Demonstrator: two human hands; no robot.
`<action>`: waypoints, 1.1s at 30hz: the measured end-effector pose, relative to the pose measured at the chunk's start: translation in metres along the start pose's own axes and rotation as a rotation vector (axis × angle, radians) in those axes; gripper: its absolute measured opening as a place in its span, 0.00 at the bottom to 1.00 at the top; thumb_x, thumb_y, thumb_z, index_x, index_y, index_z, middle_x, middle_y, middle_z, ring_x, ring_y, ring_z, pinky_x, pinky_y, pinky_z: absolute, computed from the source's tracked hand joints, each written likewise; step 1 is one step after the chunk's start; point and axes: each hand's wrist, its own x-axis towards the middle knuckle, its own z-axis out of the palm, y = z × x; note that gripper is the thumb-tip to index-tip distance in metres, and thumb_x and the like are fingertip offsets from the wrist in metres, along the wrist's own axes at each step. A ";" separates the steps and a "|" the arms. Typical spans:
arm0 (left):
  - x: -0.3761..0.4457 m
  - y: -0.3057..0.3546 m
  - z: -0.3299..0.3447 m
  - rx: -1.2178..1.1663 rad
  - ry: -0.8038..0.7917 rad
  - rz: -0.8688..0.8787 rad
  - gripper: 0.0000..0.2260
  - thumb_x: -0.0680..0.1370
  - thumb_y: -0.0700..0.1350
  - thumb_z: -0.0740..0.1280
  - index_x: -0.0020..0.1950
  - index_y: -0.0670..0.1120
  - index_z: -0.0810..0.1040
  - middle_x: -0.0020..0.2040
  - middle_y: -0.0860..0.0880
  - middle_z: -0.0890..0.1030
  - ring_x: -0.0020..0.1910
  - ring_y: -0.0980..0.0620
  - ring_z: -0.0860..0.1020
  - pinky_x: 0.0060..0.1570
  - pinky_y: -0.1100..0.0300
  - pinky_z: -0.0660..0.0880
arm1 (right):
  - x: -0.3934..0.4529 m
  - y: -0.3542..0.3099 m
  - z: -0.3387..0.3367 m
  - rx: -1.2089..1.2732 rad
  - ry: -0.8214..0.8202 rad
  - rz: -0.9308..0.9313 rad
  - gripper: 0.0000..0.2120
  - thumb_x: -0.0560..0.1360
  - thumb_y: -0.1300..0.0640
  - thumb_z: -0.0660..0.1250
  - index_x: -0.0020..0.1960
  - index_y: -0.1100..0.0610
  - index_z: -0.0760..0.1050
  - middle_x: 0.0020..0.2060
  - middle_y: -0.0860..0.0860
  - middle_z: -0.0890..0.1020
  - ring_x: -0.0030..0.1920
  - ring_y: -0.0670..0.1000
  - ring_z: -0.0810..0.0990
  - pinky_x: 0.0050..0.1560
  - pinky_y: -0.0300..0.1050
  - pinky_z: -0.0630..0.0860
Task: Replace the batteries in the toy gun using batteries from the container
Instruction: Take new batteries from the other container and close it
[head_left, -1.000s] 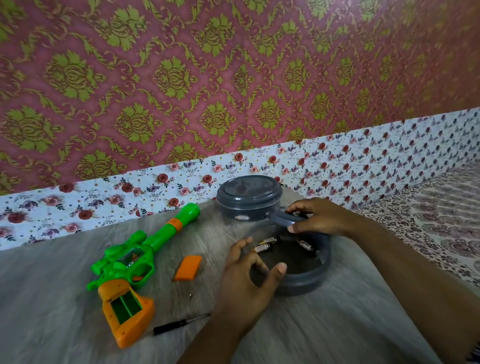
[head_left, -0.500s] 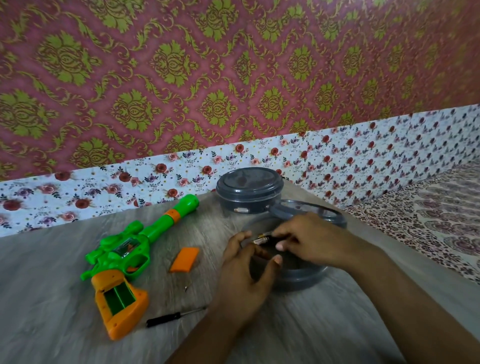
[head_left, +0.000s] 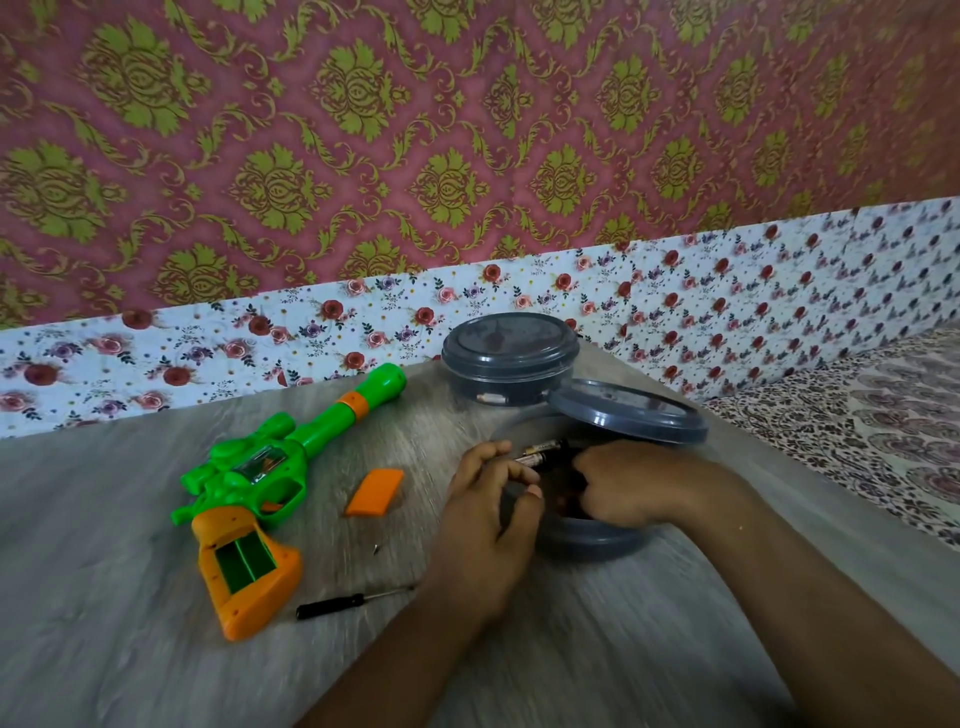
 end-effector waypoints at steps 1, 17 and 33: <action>0.001 0.001 -0.002 0.014 0.000 0.000 0.18 0.70 0.59 0.55 0.49 0.50 0.77 0.62 0.54 0.70 0.63 0.69 0.66 0.59 0.79 0.60 | 0.001 0.001 0.001 0.009 0.031 0.010 0.10 0.76 0.56 0.58 0.52 0.59 0.74 0.44 0.54 0.76 0.40 0.50 0.72 0.40 0.42 0.67; 0.092 0.041 0.009 0.870 -0.616 -0.004 0.15 0.77 0.37 0.63 0.63 0.41 0.74 0.59 0.40 0.77 0.57 0.42 0.77 0.53 0.55 0.72 | -0.002 0.012 0.005 0.177 0.270 -0.063 0.10 0.73 0.56 0.64 0.52 0.58 0.77 0.39 0.50 0.74 0.36 0.48 0.72 0.39 0.42 0.68; 0.092 0.032 0.013 0.925 -0.594 0.021 0.16 0.76 0.46 0.67 0.62 0.44 0.75 0.61 0.42 0.77 0.57 0.44 0.77 0.56 0.53 0.74 | -0.001 0.018 0.005 0.166 0.243 -0.128 0.07 0.73 0.64 0.64 0.50 0.58 0.77 0.47 0.54 0.80 0.43 0.50 0.76 0.45 0.44 0.72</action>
